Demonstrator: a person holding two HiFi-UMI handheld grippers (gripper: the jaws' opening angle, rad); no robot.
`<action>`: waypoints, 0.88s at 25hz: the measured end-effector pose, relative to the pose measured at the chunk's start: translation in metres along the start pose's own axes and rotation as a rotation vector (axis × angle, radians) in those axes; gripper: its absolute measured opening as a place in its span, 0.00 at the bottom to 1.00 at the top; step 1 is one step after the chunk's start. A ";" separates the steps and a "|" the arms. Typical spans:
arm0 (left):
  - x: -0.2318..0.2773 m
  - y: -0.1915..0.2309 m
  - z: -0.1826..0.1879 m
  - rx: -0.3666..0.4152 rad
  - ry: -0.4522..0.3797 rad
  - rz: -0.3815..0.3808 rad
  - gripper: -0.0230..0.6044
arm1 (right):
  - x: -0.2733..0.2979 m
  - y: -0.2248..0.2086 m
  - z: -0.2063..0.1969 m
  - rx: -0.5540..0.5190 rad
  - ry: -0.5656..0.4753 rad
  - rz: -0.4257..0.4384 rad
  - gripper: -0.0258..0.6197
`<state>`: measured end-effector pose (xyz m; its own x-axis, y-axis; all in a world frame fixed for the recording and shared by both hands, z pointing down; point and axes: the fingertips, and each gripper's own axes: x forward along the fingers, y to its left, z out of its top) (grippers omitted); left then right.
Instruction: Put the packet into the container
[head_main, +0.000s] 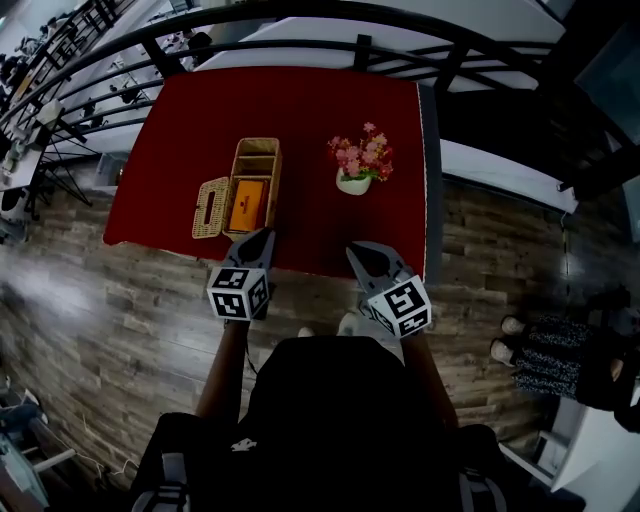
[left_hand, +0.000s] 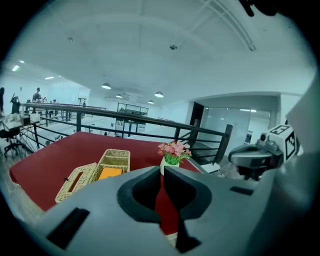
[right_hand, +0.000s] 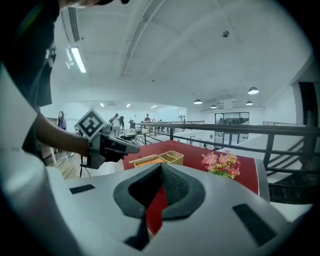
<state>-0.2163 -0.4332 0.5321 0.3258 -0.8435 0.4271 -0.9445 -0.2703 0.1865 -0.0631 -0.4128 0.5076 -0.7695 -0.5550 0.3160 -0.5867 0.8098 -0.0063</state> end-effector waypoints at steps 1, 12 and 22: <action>-0.004 -0.006 0.003 -0.004 -0.019 -0.005 0.08 | -0.001 -0.002 0.002 0.022 -0.018 -0.006 0.07; -0.039 -0.070 0.035 0.105 -0.278 -0.171 0.05 | -0.014 -0.003 0.026 0.100 -0.157 -0.046 0.07; -0.041 -0.077 0.040 0.103 -0.321 -0.203 0.05 | -0.015 -0.002 0.029 0.084 -0.170 -0.048 0.07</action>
<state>-0.1581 -0.3964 0.4645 0.4919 -0.8660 0.0895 -0.8670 -0.4778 0.1418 -0.0575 -0.4116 0.4755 -0.7672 -0.6228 0.1536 -0.6376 0.7666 -0.0763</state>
